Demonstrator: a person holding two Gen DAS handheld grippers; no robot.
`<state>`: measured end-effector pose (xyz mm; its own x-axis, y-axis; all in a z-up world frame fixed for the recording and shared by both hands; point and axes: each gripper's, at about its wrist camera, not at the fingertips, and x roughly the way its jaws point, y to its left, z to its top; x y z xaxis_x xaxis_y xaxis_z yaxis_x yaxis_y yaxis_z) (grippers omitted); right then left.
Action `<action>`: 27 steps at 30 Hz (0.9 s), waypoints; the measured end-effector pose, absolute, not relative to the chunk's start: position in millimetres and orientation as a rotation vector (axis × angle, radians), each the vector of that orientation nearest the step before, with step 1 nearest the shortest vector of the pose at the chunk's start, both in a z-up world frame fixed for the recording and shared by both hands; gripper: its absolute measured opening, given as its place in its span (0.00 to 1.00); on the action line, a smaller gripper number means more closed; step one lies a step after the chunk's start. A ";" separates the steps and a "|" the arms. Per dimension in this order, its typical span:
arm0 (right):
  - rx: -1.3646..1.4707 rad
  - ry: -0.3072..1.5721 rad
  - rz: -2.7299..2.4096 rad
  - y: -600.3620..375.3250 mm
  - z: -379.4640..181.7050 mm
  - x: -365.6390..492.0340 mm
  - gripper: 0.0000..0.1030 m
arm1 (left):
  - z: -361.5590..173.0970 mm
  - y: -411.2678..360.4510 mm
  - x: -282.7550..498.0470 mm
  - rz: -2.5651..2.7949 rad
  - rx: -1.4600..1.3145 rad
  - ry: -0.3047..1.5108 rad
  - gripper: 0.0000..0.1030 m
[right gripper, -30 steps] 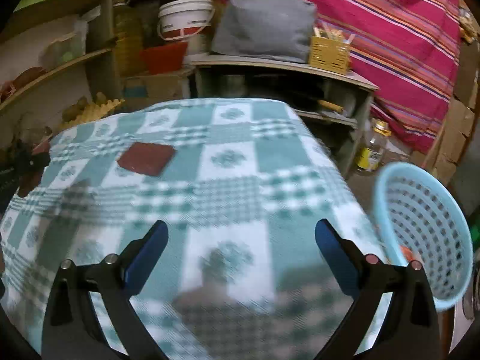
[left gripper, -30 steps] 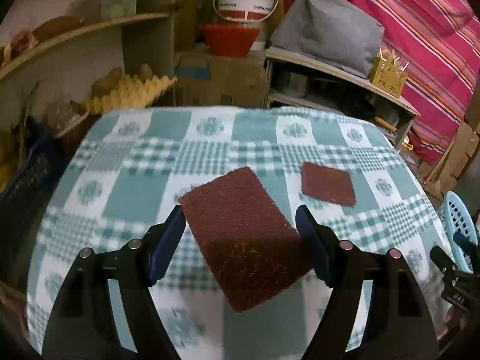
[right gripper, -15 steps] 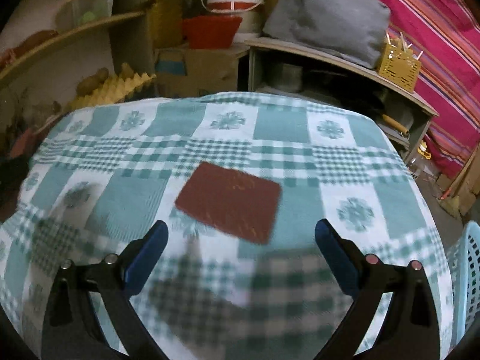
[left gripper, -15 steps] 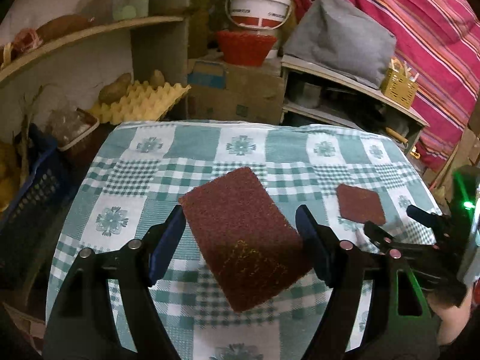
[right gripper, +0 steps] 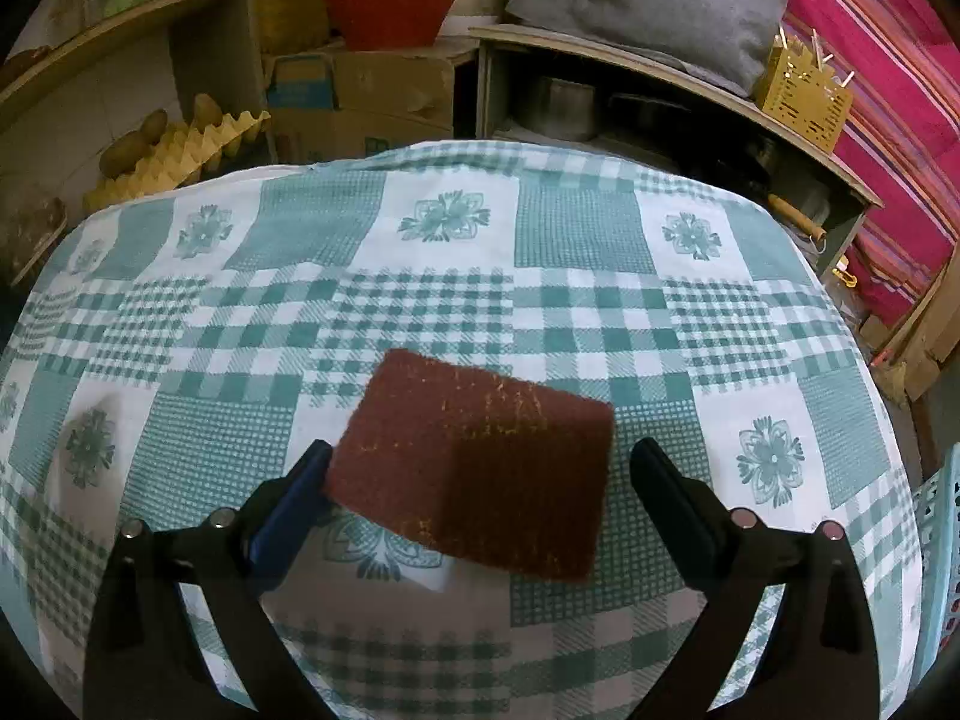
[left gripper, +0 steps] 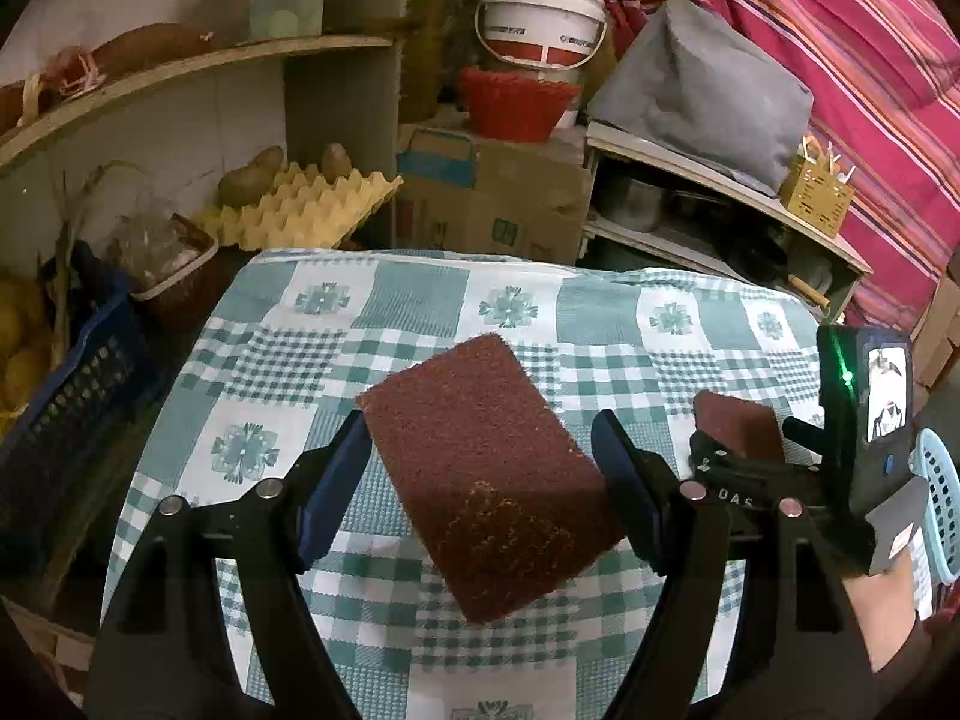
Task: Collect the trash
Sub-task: 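Grasp a brown scouring pad with the left tool while the right tool grasps another pad, then carry both brown pads over the blue basket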
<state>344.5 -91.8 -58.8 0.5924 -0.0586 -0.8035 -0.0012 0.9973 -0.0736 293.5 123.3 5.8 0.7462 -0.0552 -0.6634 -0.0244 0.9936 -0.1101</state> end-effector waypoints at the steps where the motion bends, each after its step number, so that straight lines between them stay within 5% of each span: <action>1: -0.075 0.935 -0.034 -91.2 -58.6 344.1 0.92 | 6.8 122.3 293.3 -0.019 -0.115 0.725 0.72; 4: -0.067 0.936 -0.005 -90.2 -57.9 343.0 0.85 | 7.6 120.9 293.4 -0.022 -0.120 0.723 0.72; 27: -0.038 0.772 -0.026 -244.1 24.4 217.8 0.85 | 6.2 56.6 261.3 -0.131 -0.048 0.701 0.72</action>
